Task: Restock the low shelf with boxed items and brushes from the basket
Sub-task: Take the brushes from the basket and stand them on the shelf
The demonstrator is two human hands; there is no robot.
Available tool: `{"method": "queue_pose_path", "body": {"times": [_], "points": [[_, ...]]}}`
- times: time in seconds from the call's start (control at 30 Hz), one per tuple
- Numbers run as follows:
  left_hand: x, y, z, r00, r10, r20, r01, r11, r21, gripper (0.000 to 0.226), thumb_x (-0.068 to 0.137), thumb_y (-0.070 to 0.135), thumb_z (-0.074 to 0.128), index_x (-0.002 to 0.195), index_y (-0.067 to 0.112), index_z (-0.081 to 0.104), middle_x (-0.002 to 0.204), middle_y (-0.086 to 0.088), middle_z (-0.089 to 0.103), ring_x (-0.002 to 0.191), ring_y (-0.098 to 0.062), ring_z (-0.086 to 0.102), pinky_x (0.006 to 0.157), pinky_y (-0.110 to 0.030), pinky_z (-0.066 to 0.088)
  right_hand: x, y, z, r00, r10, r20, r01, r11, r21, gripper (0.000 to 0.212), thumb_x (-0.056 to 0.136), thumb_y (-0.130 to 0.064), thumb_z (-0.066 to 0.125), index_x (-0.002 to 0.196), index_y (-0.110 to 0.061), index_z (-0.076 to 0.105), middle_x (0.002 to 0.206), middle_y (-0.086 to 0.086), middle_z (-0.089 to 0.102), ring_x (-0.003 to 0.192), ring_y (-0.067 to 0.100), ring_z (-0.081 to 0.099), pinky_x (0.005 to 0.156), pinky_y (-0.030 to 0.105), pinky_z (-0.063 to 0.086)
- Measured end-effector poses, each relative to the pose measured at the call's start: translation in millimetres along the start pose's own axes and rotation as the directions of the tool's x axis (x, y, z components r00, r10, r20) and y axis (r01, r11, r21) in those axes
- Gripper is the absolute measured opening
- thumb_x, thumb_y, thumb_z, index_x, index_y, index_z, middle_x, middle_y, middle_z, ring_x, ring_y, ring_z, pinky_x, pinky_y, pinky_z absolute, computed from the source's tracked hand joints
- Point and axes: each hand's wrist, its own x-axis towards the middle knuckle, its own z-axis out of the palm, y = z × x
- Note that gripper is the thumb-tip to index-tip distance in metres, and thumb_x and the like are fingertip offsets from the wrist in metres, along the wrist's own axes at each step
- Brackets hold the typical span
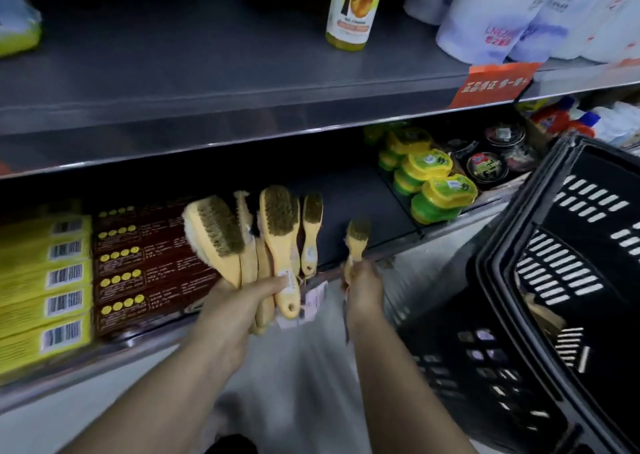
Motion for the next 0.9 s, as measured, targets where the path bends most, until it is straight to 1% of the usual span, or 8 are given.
{"method": "queue_pose_path", "body": {"times": [0.13,0.27,0.4,0.53,0.63,0.73,0.8,0.9], "points": [[27,-13,-9,1.000,0.009,0.021,-0.008,1.000,-0.019,0.018,0.070,0.008,0.076,0.086,0.013,0.069,0.066,-0.006,0.062,0.064,-0.021,0.053,0.057,-0.029,0.039,31,-2,15,0.990,-0.135,0.043,0.140,0.973,-0.181,0.017,0.096,-0.014,0.044,0.098,-0.010,0.060,0.087,0.009,0.064,0.080,0.027,0.059,0.073,0.037,0.047],[47,-16,-6,0.999,-0.001,0.053,0.003,0.999,-0.033,0.036,0.069,0.009,0.078,0.103,0.017,0.068,0.088,-0.010,0.073,0.077,-0.025,0.064,0.058,-0.032,0.047,55,-19,21,0.949,-0.290,0.123,0.311,0.799,-0.515,0.020,0.095,-0.023,0.049,0.085,-0.012,0.063,0.071,0.005,0.063,0.068,0.023,0.057,0.062,0.030,0.044],[54,-16,0,0.999,0.001,0.040,0.002,0.997,-0.077,0.036,0.072,0.003,0.075,0.105,0.012,0.065,0.077,-0.005,0.072,0.053,-0.010,0.066,0.040,-0.021,0.047,67,-25,26,0.955,-0.233,0.182,0.296,0.755,-0.585,0.031,0.089,-0.016,0.062,0.119,-0.011,0.061,0.110,0.008,0.067,0.100,0.025,0.063,0.078,0.032,0.052],[58,-18,9,0.999,0.013,0.041,-0.008,0.994,-0.109,0.029,0.072,0.003,0.075,0.095,0.019,0.067,0.078,0.001,0.075,0.069,-0.010,0.070,0.048,-0.020,0.051,75,-17,29,0.944,-0.262,0.203,0.331,0.721,-0.609,0.028,0.089,-0.011,0.061,0.117,-0.013,0.063,0.109,0.005,0.068,0.082,0.014,0.060,0.057,0.016,0.043],[60,-21,16,1.000,0.005,0.018,-0.003,0.996,-0.090,0.028,0.072,0.006,0.076,0.094,0.021,0.066,0.075,0.002,0.074,0.069,-0.013,0.070,0.051,-0.023,0.051,75,-18,29,0.942,-0.249,0.225,0.335,0.741,-0.582,0.030,0.090,-0.009,0.059,0.120,-0.011,0.062,0.113,0.007,0.066,0.087,0.017,0.061,0.051,0.010,0.042],[62,-21,26,1.000,0.006,0.016,-0.004,0.993,-0.115,0.029,0.071,0.005,0.077,0.094,0.020,0.066,0.073,0.004,0.073,0.061,-0.008,0.069,0.044,-0.021,0.049,61,-23,27,0.904,-0.354,0.240,0.421,0.638,-0.644,0.025,0.094,-0.014,0.053,0.117,-0.011,0.063,0.114,0.010,0.063,0.099,0.024,0.061,0.077,0.026,0.050],[63,-20,32,0.999,0.007,0.033,-0.003,0.992,-0.125,0.027,0.071,0.006,0.077,0.090,0.023,0.065,0.069,0.005,0.073,0.055,-0.006,0.067,0.042,-0.021,0.050,45,-26,25,0.885,-0.378,0.270,0.465,0.704,-0.537,0.025,0.097,-0.024,0.048,0.106,-0.010,0.067,0.099,0.012,0.066,0.090,0.026,0.062,0.083,0.038,0.051],[65,-21,38,0.997,0.039,0.073,-0.032,0.995,-0.098,0.018,0.073,0.009,0.076,0.081,0.024,0.069,0.067,0.004,0.073,0.056,-0.010,0.068,0.049,-0.025,0.051,15,-29,21,0.894,-0.193,0.404,0.313,0.914,-0.258,0.034,0.093,-0.034,0.054,0.088,-0.005,0.070,0.078,0.014,0.068,0.075,0.022,0.064,0.072,0.037,0.052]]}}
